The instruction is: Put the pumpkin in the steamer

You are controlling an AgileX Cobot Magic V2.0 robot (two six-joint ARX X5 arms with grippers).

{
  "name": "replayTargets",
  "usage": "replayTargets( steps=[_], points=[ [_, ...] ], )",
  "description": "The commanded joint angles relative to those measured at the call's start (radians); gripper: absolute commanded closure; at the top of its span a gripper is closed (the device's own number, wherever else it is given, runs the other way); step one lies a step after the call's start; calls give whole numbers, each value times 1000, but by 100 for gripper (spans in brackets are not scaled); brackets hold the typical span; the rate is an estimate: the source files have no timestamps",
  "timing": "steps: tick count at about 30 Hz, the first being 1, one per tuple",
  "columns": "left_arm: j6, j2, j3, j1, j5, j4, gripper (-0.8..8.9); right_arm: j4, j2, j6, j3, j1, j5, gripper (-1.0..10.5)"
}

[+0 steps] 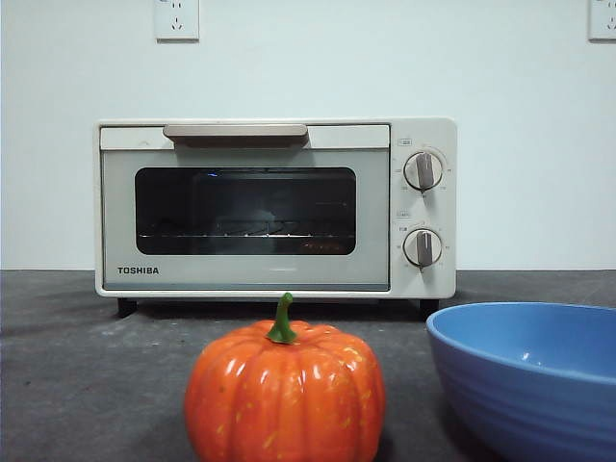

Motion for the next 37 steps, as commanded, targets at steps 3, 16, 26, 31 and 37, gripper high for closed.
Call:
replayTargets(
  steps=[3, 16, 26, 31, 37],
  points=[
    [-203, 11, 8, 0, 66, -27, 798, -2, 0, 212, 10, 3, -59, 934],
    [-288, 272, 431, -33, 102, -175, 798, -169, 114, 343, 386, 31, -114, 935],
    [-243, 543, 838, -164, 281, -377, 798, -348, 375, 259, 742, 54, -357, 935],
    [-150, 631, 995, -210, 407, -501, 798, -441, 464, 158, 888, 171, -373, 935],
    [-8, 697, 1113, -248, 541, -667, 798, -611, 547, 14, 1014, 280, -398, 935]
  ],
)
